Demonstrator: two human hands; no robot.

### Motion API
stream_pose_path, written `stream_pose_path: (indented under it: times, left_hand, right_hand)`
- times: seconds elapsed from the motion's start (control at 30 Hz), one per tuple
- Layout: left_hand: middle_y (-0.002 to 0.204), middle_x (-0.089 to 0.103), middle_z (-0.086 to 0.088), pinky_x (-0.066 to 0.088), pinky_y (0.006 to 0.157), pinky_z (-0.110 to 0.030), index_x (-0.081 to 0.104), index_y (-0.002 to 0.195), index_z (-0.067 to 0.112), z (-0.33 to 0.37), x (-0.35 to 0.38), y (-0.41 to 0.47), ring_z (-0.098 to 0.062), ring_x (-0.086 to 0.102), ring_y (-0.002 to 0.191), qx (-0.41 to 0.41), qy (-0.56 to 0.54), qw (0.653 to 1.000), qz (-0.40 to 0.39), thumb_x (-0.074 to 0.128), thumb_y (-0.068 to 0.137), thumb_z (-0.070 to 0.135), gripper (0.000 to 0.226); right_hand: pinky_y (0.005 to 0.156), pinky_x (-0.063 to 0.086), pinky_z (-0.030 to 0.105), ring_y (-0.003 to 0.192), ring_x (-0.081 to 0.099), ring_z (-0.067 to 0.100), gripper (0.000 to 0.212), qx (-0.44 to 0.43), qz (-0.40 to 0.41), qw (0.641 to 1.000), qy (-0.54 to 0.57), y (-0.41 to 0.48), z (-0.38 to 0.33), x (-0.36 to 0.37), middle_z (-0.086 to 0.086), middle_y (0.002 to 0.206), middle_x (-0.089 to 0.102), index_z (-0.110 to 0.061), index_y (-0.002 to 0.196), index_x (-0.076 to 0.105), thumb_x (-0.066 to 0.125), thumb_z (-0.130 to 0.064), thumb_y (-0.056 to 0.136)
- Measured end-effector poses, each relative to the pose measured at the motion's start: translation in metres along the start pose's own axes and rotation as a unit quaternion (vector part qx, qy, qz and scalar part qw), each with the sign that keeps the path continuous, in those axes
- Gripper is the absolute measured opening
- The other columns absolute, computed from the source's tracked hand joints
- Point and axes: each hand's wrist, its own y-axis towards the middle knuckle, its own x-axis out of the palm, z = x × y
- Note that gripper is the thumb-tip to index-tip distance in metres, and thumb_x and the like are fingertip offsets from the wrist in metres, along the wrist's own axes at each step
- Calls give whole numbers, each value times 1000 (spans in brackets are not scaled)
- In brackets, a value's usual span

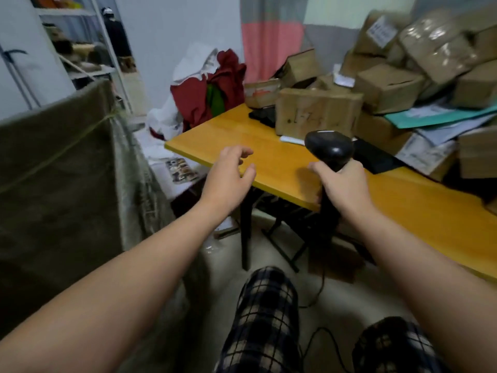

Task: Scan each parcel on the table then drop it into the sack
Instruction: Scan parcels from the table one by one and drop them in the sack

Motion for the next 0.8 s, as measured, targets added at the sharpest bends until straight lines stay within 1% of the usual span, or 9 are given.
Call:
stream_pose_path:
  times: [0.1, 0.2, 0.33, 0.43, 0.5, 0.57, 0.67, 0.73, 0.8]
  left_hand:
    - [123, 48, 2, 44, 89, -29, 52, 127, 18, 20, 25, 28, -14, 50, 114, 34, 2, 999, -33, 52, 97, 24, 31]
    - [133, 43, -2, 42, 95, -33, 47, 132, 17, 38, 56, 69, -19, 43, 123, 72, 55, 993, -73, 54, 96, 26, 37]
    - [144, 34, -11, 32, 108, -39, 37, 142, 13, 64, 99, 134, -30, 32, 133, 137, 156, 972, -105, 60, 92, 30, 58]
    - [156, 20, -13, 20, 118, -44, 22, 150, 14, 80, 125, 176, -31, 19, 143, 174, 238, 948, -120, 62, 89, 38, 77]
    - [160, 8, -13, 10, 119, -45, 10, 153, 14, 87, 136, 199, -31, 8, 147, 184, 304, 925, -131, 62, 88, 43, 89]
    - [161, 6, -11, 6, 118, -49, 1, 153, 15, 89, 141, 214, -29, 5, 148, 168, 332, 914, -158, 65, 86, 45, 98]
    - [155, 23, -11, 19, 111, -54, 6, 153, 16, 86, 138, 219, -32, 21, 141, 170, 351, 908, -151, 68, 84, 44, 97]
    - [147, 33, -11, 26, 104, -50, 19, 150, 17, 84, 127, 209, -34, 30, 131, 208, 376, 896, -115, 64, 86, 40, 82]
    - [139, 41, -11, 28, 97, -44, 33, 143, 16, 80, 113, 192, -33, 35, 123, 244, 368, 893, -86, 63, 87, 34, 66]
  right_hand:
    - [68, 58, 51, 56, 65, 33, 17, 6, 33, 999, 4, 13, 0, -37, 8, 60, 60, -20, 73, 59, 70, -31, 81]
    - [62, 56, 41, 57, 65, 32, 17, 12, 48, 999, -4, 29, -2, -66, 8, 64, 61, -20, 74, 59, 68, -30, 84]
    - [63, 57, 42, 55, 62, 26, 15, 42, 35, 998, 39, 53, -5, -90, 7, 72, 60, -16, 83, 60, 66, -29, 87]
    - [63, 58, 44, 57, 60, 26, 17, 62, 46, 994, 81, 66, -1, -98, 10, 69, 57, -10, 81, 59, 65, -25, 88]
    - [59, 57, 41, 56, 58, 25, 17, 68, 52, 991, 99, 71, 3, -100, 10, 66, 54, -10, 80, 58, 65, -23, 88]
    - [55, 56, 36, 54, 58, 22, 15, 74, 51, 990, 113, 74, 7, -102, 8, 65, 53, -10, 83, 59, 65, -23, 89]
    - [52, 55, 33, 53, 57, 20, 16, 88, 49, 987, 127, 75, 12, -105, 7, 65, 54, -8, 89, 61, 64, -24, 89]
    - [52, 55, 32, 54, 58, 20, 18, 92, 43, 986, 132, 73, 14, -106, 7, 67, 55, -7, 93, 61, 65, -24, 88]
    - [55, 56, 34, 55, 59, 20, 18, 93, 30, 987, 130, 68, 16, -107, 8, 69, 57, -8, 91, 61, 66, -25, 88]
